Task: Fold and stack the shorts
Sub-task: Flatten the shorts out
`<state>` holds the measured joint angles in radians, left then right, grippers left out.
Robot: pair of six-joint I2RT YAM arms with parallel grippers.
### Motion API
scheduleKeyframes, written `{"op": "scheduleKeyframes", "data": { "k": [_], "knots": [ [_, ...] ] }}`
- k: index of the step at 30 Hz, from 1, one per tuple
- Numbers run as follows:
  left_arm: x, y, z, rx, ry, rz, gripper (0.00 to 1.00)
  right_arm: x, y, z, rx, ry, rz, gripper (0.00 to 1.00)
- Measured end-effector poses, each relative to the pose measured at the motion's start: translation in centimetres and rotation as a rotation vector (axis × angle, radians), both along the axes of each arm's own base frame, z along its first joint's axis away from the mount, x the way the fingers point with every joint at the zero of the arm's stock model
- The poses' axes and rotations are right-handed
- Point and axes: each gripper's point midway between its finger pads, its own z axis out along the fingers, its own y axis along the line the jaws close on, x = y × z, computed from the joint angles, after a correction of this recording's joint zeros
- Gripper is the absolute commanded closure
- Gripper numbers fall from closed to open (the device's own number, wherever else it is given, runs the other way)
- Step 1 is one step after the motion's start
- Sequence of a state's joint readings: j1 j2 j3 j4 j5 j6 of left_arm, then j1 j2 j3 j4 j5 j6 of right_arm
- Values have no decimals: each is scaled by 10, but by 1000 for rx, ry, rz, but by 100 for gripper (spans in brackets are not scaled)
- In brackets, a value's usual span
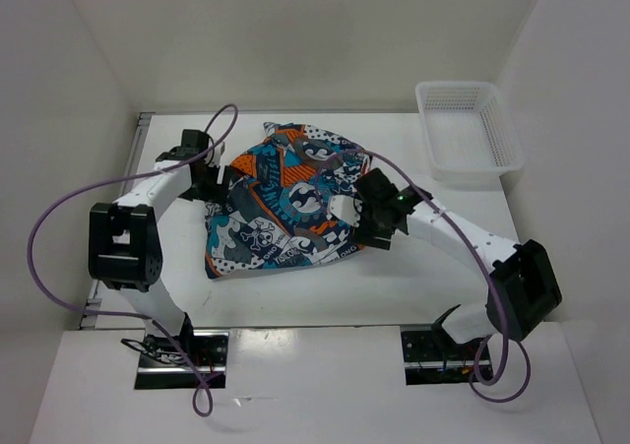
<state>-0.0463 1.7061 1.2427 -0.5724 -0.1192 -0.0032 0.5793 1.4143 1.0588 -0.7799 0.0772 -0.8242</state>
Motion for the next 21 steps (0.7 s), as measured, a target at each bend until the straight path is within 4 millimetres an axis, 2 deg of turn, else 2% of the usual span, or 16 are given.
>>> {"op": "scheduleKeyframes", "data": {
  "k": [4, 6, 8, 9, 11, 12, 13, 15, 16, 17, 21],
  "knots": [
    [7, -6, -20, -24, 31, -13, 15, -14, 13, -29, -39, 25, 101, 22],
    [5, -7, -32, -29, 63, -15, 19, -11, 15, -41, -51, 33, 112, 22],
    [3, -8, -41, -34, 81, -15, 30, -4, 20, -50, -55, 26, 120, 26],
    [2, -8, -45, -34, 88, -16, 34, 1, 22, -55, -57, 21, 124, 29],
    [-1, -8, -52, -36, 104, -18, 42, 8, 26, -63, -61, 9, 133, 48],
    [-1, -8, -55, -37, 110, -20, 51, 10, 27, -68, -65, 9, 137, 55],
    [-1, -9, -58, -38, 115, -19, 59, 11, 27, -72, -69, 10, 140, 72],
    [1, -11, -61, -51, 120, -21, 79, 11, 27, -78, -75, 12, 144, 88],
    [2, -11, -62, -47, 115, -27, 100, 10, 26, -80, -78, 13, 143, 96],
    [4, -11, -62, -48, 114, -25, 100, 8, 24, -82, -84, 17, 144, 100],
    [10, 0, -59, -21, 97, 3, 100, -5, 17, -83, -95, 55, 158, 100]
  ]
}}
